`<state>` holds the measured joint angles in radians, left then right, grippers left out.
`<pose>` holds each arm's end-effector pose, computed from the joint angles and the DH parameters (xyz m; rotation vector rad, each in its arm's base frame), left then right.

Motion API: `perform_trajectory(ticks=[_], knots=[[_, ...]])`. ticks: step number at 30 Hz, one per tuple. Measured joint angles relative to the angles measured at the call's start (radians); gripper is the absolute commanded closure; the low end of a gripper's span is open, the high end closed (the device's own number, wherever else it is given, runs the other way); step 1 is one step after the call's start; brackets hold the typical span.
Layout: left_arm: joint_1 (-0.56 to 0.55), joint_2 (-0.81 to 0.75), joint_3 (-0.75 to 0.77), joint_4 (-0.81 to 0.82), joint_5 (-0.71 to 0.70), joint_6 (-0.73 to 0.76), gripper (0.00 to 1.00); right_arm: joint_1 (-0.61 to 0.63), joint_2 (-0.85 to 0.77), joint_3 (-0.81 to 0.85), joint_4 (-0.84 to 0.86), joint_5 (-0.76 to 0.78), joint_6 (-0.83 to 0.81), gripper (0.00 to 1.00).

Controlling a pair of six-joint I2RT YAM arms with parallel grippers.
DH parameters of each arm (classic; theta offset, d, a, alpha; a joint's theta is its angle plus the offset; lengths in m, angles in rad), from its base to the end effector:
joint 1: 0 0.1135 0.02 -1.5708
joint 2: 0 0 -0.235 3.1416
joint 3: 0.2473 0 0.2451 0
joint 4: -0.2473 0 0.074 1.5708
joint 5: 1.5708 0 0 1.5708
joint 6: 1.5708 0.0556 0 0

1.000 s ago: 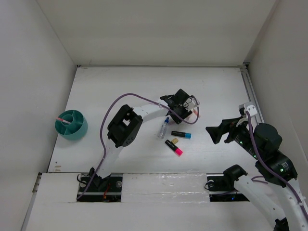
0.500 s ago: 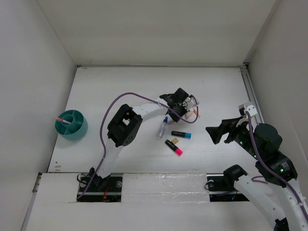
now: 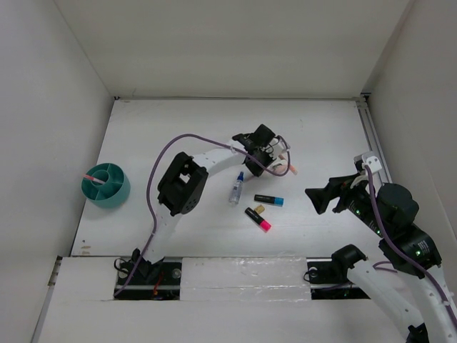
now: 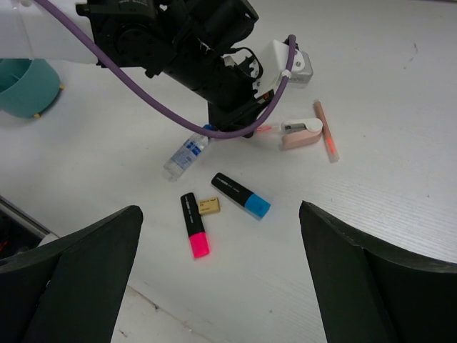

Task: Sort the stationery into containers
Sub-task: Pick up the pen from the center of the board, then place the pen in the storage box.

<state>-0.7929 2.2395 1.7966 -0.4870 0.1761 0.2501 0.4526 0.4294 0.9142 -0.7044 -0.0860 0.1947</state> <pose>0.3321 -0.3510 0.1471 1.3273 2.1610 -0.4412 0.1013 0.0545 0.3470 -0.2964 1.7978 0.5384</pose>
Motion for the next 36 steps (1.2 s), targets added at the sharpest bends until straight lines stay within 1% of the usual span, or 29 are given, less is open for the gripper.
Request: perform_trajectory(ticks=[10, 13, 17, 22, 26, 29, 32, 36], knots=[[0.008, -0.014, 0.048, -0.042, 0.010, 0.000, 1.00, 0.000, 0.002, 0.000, 0.000, -0.006, -0.008, 0.03], [0.008, -0.022, 0.083, -0.043, 0.011, -0.004, 1.00, 0.000, 0.002, 0.000, 0.001, -0.012, -0.008, 0.03], [0.008, -0.046, 0.115, -0.031, -0.033, -0.032, 1.00, 0.000, 0.002, 0.000, 0.003, -0.021, -0.008, 0.03], [0.016, -0.117, 0.121, 0.032, -0.164, -0.110, 1.00, 0.000, 0.003, 0.000, 0.009, -0.027, -0.007, 0.03], [0.065, -0.217, 0.100, 0.121, -0.285, -0.211, 1.00, 0.000, 0.003, 0.000, 0.009, -0.027, -0.008, 0.03], [0.117, -0.351, 0.001, 0.226, -0.436, -0.284, 1.00, 0.000, 0.003, -0.003, 0.010, -0.027, -0.008, 0.03], [0.170, -0.529, -0.150, 0.339, -0.633, -0.348, 1.00, 0.000, 0.003, -0.021, 0.020, -0.038, -0.007, 0.03], [0.246, -0.694, -0.261, 0.403, -0.769, -0.451, 1.00, 0.000, 0.007, -0.039, 0.027, -0.068, -0.008, 0.03]])
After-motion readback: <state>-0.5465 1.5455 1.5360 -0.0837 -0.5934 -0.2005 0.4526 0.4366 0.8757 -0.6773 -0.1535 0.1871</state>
